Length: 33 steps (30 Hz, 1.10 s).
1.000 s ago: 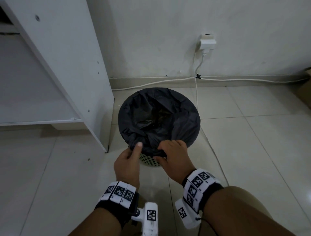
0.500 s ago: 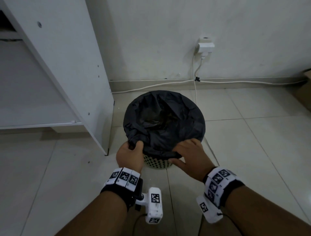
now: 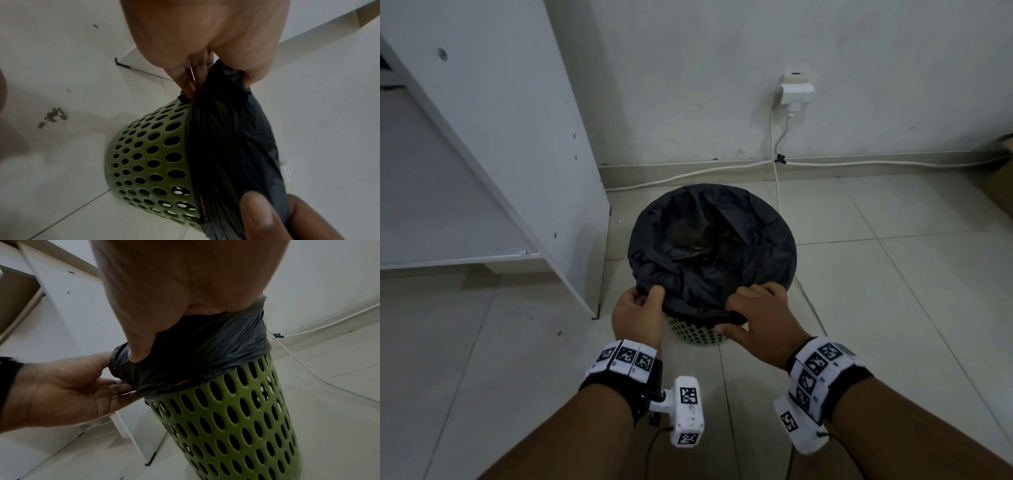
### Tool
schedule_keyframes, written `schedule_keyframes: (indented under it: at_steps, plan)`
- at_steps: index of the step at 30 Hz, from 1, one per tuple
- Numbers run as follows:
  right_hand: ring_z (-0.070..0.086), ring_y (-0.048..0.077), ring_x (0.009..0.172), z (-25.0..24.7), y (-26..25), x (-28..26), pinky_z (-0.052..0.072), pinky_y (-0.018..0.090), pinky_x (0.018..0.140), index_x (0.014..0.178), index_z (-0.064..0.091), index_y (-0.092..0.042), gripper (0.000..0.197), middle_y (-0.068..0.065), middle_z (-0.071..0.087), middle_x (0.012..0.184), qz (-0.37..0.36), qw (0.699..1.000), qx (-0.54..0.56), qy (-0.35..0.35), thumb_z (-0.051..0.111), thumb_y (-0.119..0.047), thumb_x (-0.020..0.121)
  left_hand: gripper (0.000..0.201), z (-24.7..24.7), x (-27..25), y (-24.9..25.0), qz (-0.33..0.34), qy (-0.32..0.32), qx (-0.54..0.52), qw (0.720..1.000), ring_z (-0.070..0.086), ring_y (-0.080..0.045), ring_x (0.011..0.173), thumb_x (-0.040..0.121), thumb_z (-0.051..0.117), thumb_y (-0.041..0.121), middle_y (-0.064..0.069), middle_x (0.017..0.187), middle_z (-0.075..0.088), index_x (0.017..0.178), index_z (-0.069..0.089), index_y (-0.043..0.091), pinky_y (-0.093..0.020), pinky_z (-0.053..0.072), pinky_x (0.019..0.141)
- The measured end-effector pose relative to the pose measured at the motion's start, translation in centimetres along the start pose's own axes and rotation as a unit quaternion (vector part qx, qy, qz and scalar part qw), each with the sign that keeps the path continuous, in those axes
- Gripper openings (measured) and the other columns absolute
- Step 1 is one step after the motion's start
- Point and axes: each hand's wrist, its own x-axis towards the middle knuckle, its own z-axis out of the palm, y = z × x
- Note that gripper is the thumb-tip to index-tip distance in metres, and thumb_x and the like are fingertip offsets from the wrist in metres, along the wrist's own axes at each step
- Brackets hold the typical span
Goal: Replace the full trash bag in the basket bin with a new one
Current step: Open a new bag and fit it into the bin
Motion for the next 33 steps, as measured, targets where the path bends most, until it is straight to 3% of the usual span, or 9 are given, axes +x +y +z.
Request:
schedule_keyframes:
  at_steps: [4,12,16,20,22,25,27,30,33]
  plan:
    - [0.051,0.013,0.075,0.3,-0.2,0.0,0.025,0.033,0.084,0.078,0.051,-0.028,0.035,-0.016,0.039,0.074,0.007,1.000,-0.001,0.007,0.050,-0.064,0.081,0.019,0.3,0.5,-0.3,0.001,0.003,0.006,1.000,0.065,-0.025,0.082,0.081,0.070,0.032,0.002,0.083,0.069,0.091,0.069,0.016,-0.040,0.054,0.076]
    - [0.047,0.012,0.073,0.3,-0.3,0.0,0.027,0.034,0.084,0.077,0.048,-0.029,0.036,-0.013,0.041,0.073,0.026,1.000,0.003,-0.001,0.051,-0.065,0.080,0.030,0.5,-0.4,-0.6,-0.031,-0.015,-0.067,0.997,0.063,-0.015,0.081,0.088,0.070,0.030,-0.005,0.099,0.072,0.105,0.072,0.006,-0.023,0.044,0.063]
    - [0.049,0.012,0.073,0.4,-0.4,0.0,0.026,0.033,0.084,0.078,0.052,-0.028,0.039,-0.013,0.041,0.073,0.035,0.999,0.003,0.005,0.050,-0.066,0.079,0.037,0.5,0.1,-0.7,-0.044,-0.029,-0.073,0.996,0.068,-0.025,0.097,0.086,0.072,0.034,-0.007,0.106,0.075,0.111,0.074,0.008,-0.026,0.046,0.075]
    - [0.050,0.012,0.073,0.5,-0.5,0.0,0.025,0.031,0.082,0.078,0.053,-0.027,0.039,-0.013,0.043,0.072,0.036,0.999,-0.004,0.010,0.051,-0.066,0.079,0.045,-0.3,0.0,-0.3,-0.047,-0.042,-0.070,0.996,0.063,-0.035,0.079,0.089,0.070,0.032,-0.023,0.081,0.065,0.098,0.066,-0.012,-0.026,0.038,0.061]
    - [0.050,0.011,0.073,0.5,-0.4,-0.1,0.024,0.031,0.082,0.078,0.053,-0.028,0.038,-0.014,0.043,0.073,0.035,0.999,-0.001,0.010,0.052,-0.066,0.079,0.045,-0.4,-0.2,0.0,-0.060,-0.054,-0.054,0.995,0.049,-0.024,0.060,0.089,0.069,0.032,-0.010,0.062,0.052,0.078,0.060,-0.010,-0.028,0.034,0.055]
    - [0.050,0.012,0.075,0.4,-0.5,0.0,0.026,0.032,0.084,0.079,0.053,-0.028,0.038,-0.013,0.045,0.074,0.039,0.999,0.000,0.003,0.051,-0.066,0.079,0.036,-0.2,0.1,-0.1,-0.077,-0.075,-0.054,0.993,0.064,-0.025,0.080,0.078,0.072,0.044,-0.006,0.077,0.069,0.069,0.067,0.010,-0.035,0.054,0.076]
    - [0.051,0.013,0.075,0.4,-0.6,-0.1,0.026,0.033,0.084,0.079,0.053,-0.028,0.037,-0.012,0.047,0.074,0.037,0.999,-0.001,0.004,0.050,-0.065,0.078,0.036,-0.4,0.5,-0.5,-0.066,-0.078,-0.046,0.994,0.068,-0.025,0.093,0.069,0.069,0.052,-0.005,0.090,0.075,0.073,0.073,0.016,-0.044,0.054,0.090]
    - [0.051,0.013,0.075,0.3,-0.6,-0.1,0.027,0.033,0.084,0.079,0.054,-0.028,0.037,-0.012,0.049,0.075,0.033,0.999,-0.003,0.011,0.050,-0.064,0.079,0.050,-0.4,0.8,-0.7,-0.037,-0.089,-0.036,0.995,0.062,-0.024,0.084,0.066,0.064,0.058,-0.009,0.080,0.070,0.070,0.067,0.008,-0.043,0.053,0.084]
    - [0.051,0.012,0.075,0.3,-0.6,0.0,0.030,0.035,0.085,0.079,0.054,-0.028,0.038,-0.012,0.048,0.075,0.035,0.999,-0.002,0.010,0.050,-0.066,0.079,0.044,-0.4,0.9,-0.6,-0.046,-0.098,-0.040,0.993,0.066,-0.027,0.090,0.067,0.066,0.054,-0.005,0.082,0.073,0.071,0.070,0.010,-0.045,0.052,0.090]
